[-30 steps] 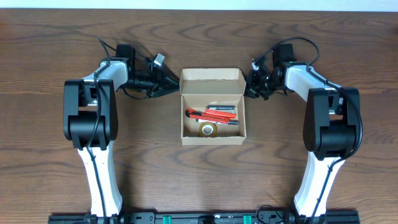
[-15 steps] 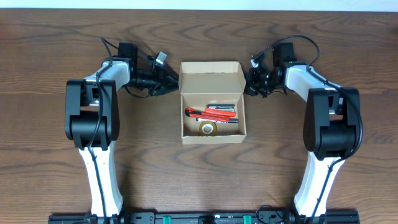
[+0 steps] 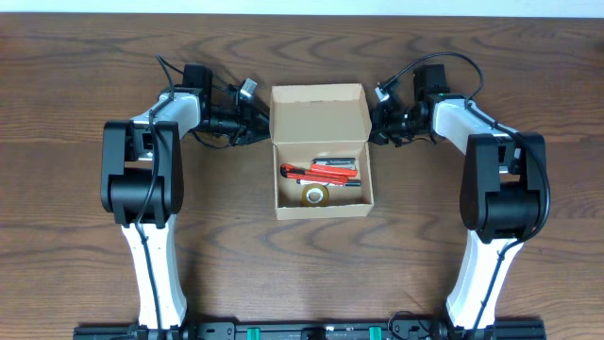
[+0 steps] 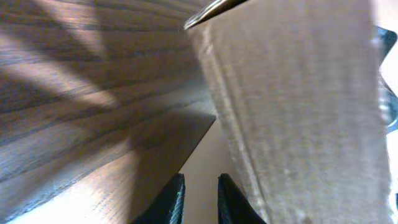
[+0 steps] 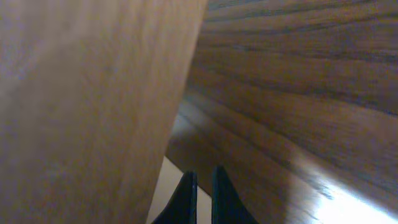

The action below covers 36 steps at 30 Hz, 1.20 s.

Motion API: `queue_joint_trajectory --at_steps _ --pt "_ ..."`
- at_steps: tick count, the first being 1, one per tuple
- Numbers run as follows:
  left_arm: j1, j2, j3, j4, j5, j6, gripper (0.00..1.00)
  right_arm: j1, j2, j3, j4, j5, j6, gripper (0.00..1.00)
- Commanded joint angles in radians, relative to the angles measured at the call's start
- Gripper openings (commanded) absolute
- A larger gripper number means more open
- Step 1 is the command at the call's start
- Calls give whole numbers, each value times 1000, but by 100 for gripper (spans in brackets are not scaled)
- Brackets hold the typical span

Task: Pack container
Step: 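Push the lid forward with both grippers to close the box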

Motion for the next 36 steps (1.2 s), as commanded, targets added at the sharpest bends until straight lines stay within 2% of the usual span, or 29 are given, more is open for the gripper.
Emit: queue_joint_trajectory --at_steps 1,13,21,36 --pt "-1 -14 26 -3 30 14 19 9 14 -5 3 -81 -53 1" --pt "-6 -93 40 -3 20 14 19 -6 14 -3 12 -161 -101 1" --pt "-8 -146 40 -3 20 15 19 -36 14 -3 58 -295 -104 1" --pt "-56 -230 40 -9 21 15 19 -44 14 -3 55 -329 -104 1"
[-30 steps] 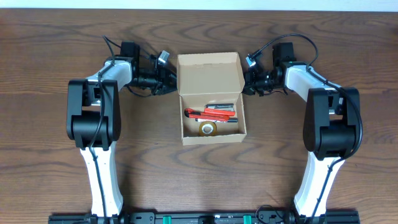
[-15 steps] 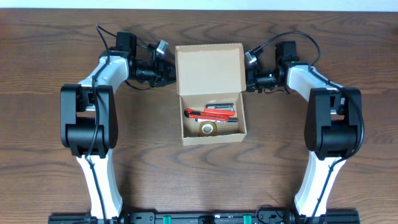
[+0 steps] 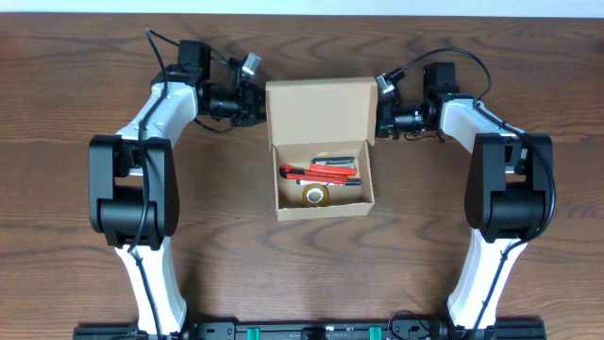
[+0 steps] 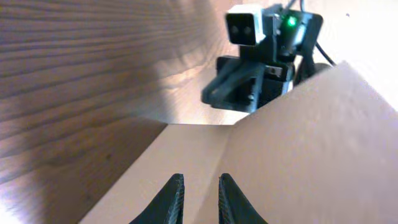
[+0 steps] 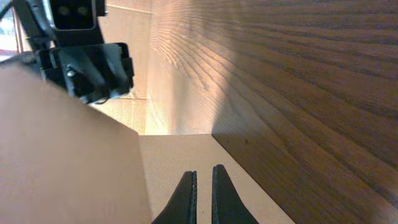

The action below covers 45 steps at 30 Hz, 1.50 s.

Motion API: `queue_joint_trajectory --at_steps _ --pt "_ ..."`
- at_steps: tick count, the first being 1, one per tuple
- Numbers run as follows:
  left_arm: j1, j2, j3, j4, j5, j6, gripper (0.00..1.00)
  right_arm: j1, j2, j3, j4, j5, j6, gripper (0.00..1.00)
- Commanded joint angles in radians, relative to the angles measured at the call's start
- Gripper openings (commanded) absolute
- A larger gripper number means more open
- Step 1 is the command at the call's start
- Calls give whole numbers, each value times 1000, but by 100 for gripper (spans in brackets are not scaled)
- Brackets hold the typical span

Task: Pack container
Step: 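Push the lid forward with both grippers to close the box, then pull both grippers back from the closed box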

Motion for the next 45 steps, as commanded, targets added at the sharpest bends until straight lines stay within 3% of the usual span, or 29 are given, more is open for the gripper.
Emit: queue_joint_trajectory --at_steps 1,7,17,21,25,37,45 --pt "-26 -60 21 -7 14 15 19 -5 14 -3 -2 -38 -22 1" --pt "-45 -118 21 -72 -12 60 19 -11 14 -3 -8 -38 -22 1" --pt "-72 -179 21 -589 -186 443 19 -47 14 -3 -16 -34 -22 1" --pt "-79 -186 21 -679 -256 517 19 -51 14 -3 -16 -11 -22 1" --pt "-84 -188 21 -727 -338 539 19 -51 14 -3 -37 52 -21 1" --pt "-99 -280 21 -751 -598 525 20 -53 12 2 -284 510 -107 1" --pt "-99 -421 21 -740 -786 462 24 -48 -56 179 -483 833 -161 1"
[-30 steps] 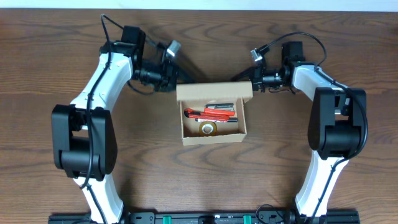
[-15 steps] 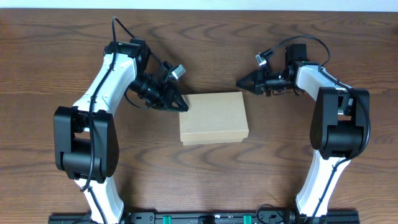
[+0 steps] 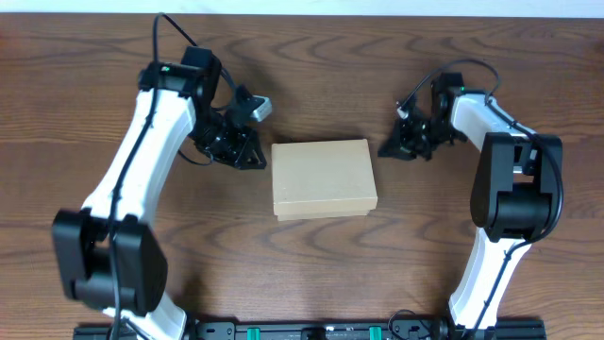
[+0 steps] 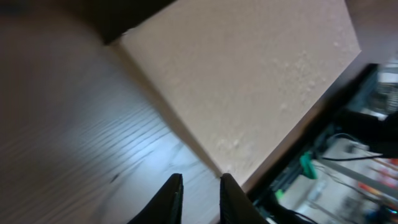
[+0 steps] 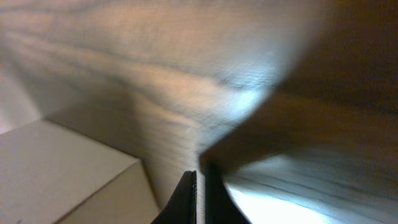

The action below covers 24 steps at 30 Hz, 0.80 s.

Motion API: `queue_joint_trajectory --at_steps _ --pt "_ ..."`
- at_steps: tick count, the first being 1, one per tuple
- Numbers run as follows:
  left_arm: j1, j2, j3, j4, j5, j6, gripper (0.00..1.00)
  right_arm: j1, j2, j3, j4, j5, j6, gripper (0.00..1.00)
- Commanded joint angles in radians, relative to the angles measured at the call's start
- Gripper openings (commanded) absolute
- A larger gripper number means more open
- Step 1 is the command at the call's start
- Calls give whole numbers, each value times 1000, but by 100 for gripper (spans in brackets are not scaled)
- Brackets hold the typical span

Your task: Pack container

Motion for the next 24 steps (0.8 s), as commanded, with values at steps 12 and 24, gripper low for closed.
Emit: queue_joint_trajectory --at_steps 12,24 --pt "-3 -75 10 9 -450 -144 35 186 -327 243 -225 535 -94 2" --pt "-3 -197 7 6 -580 -254 95 502 -638 243 -294 568 32 61"
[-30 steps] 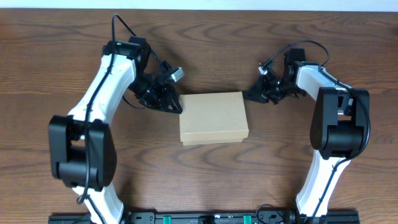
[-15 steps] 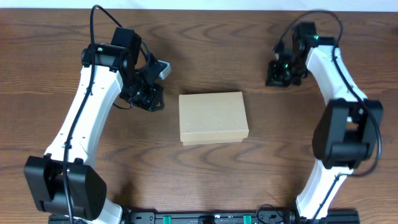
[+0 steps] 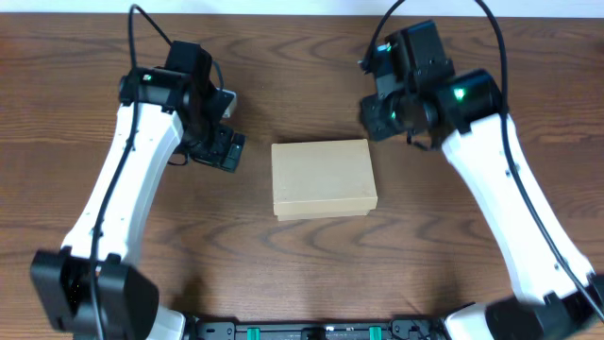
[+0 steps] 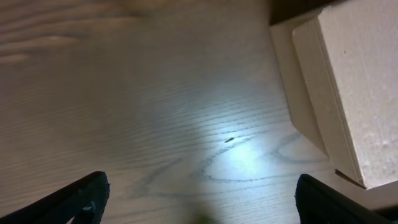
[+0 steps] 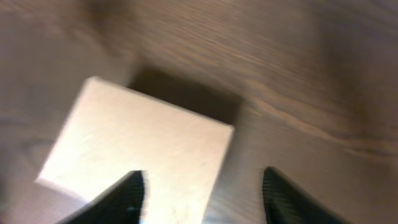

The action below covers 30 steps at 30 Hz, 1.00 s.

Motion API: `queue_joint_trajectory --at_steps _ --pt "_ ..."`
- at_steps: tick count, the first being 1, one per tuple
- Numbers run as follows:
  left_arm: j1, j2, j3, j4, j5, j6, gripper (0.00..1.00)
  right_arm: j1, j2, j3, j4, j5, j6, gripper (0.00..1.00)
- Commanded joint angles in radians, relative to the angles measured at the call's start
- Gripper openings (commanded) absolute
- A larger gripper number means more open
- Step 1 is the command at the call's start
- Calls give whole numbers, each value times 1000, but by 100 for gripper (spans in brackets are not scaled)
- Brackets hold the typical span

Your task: Pack container

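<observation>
The cardboard box (image 3: 323,179) lies shut on the wooden table (image 3: 283,274), its lid flat and its contents hidden. My left gripper (image 3: 224,148) is open just left of the box's back left corner. In the left wrist view the gripper (image 4: 202,202) has its fingers (image 4: 87,194) spread wide over bare wood, and the box (image 4: 357,93) shows at the right edge. My right gripper (image 3: 377,115) is open, raised behind the back right corner. The right wrist view is blurred: the gripper (image 5: 205,194) hangs above the box (image 5: 143,149) with nothing between its fingers.
Black cables (image 3: 142,19) run from both arms toward the table's back edge. The arm bases stand at the front edge, on a black rail (image 3: 302,331).
Both grippers were shut beside the box's back corners and are now open wide. The right gripper has risen and looks down on the box. The left gripper sits slightly farther left.
The box stood open with a red tool and a tape roll inside, its lid lying back, both grippers shut at the lid's sides. The lid then stood more upright. Later the box was shut with the grippers off it; now both are open.
</observation>
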Motion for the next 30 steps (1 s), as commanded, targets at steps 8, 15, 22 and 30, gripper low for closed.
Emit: queue_joint_trajectory --at_steps 8,15,22,30 --pt "-3 -236 -62 4 -184 -138 95 233 -74 -5 -70 80 168 56" --pt "-3 -295 -142 35 -208 -175 95 334 -74 -172 -7 162 291 24" --pt "-3 -295 -174 79 -206 -193 95 339 -72 -382 104 161 346 7" --pt "-3 -295 -175 85 -206 -194 95 339 -71 -487 174 161 367 1"
